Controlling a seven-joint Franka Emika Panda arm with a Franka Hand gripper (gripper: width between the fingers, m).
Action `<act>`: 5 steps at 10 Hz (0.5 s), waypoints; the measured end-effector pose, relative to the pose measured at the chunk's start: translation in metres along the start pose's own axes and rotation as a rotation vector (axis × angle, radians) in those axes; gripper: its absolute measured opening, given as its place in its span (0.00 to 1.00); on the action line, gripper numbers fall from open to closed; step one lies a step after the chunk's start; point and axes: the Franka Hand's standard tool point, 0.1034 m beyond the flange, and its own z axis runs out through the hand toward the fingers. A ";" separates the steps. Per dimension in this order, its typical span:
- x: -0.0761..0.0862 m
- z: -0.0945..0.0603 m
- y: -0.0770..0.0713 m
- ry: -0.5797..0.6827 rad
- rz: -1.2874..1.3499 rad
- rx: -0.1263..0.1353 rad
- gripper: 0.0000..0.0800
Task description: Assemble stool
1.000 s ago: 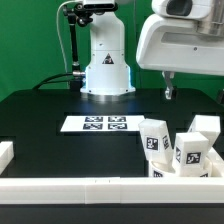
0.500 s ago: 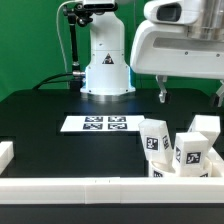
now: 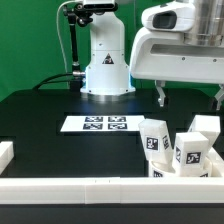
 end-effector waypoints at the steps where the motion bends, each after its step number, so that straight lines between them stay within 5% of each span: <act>1: 0.003 -0.001 0.003 0.012 -0.118 -0.012 0.81; 5: 0.013 -0.004 -0.004 0.063 -0.582 -0.062 0.81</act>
Offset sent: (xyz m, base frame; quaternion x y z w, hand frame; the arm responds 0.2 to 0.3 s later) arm -0.0026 0.0197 -0.0121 0.0112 0.0247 -0.3140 0.9490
